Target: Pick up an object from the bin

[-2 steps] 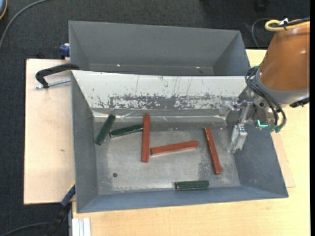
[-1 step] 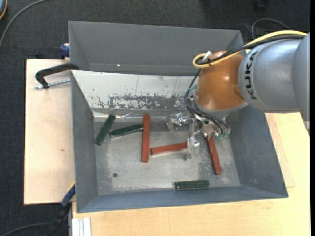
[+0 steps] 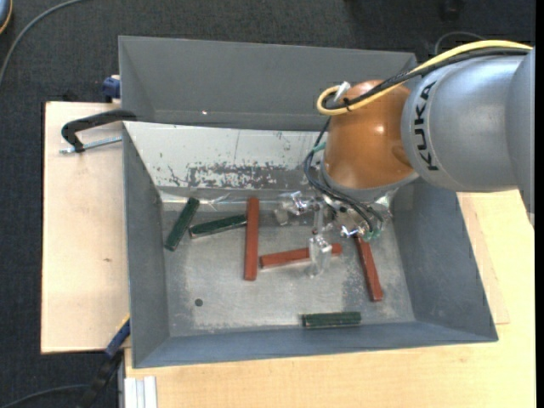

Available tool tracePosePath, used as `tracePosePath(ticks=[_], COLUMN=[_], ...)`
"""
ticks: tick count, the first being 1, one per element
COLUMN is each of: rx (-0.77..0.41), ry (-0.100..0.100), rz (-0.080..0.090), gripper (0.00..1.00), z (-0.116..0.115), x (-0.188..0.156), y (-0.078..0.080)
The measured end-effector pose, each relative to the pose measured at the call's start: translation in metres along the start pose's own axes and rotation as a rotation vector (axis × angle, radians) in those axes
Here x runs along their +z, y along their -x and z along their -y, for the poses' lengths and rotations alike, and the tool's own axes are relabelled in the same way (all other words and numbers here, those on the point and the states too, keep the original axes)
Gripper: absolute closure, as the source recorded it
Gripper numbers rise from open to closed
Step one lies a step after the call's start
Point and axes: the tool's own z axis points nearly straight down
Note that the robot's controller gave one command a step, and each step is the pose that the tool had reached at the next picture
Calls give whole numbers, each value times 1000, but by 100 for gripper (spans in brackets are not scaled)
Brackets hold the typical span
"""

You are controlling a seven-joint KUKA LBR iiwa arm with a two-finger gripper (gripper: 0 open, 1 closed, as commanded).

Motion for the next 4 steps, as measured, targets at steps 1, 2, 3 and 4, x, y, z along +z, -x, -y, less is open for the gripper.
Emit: tracePosePath(ticks=[1, 2, 3, 4], rx=[-21, 51, 51, 50], ry=[-2, 0, -1, -2], rz=[-3, -7, -4, -3], gripper=[0, 0, 0, 100], z=[3, 4, 3, 3], x=[-10, 34, 34, 34], y=[-17, -20, -19, -19])
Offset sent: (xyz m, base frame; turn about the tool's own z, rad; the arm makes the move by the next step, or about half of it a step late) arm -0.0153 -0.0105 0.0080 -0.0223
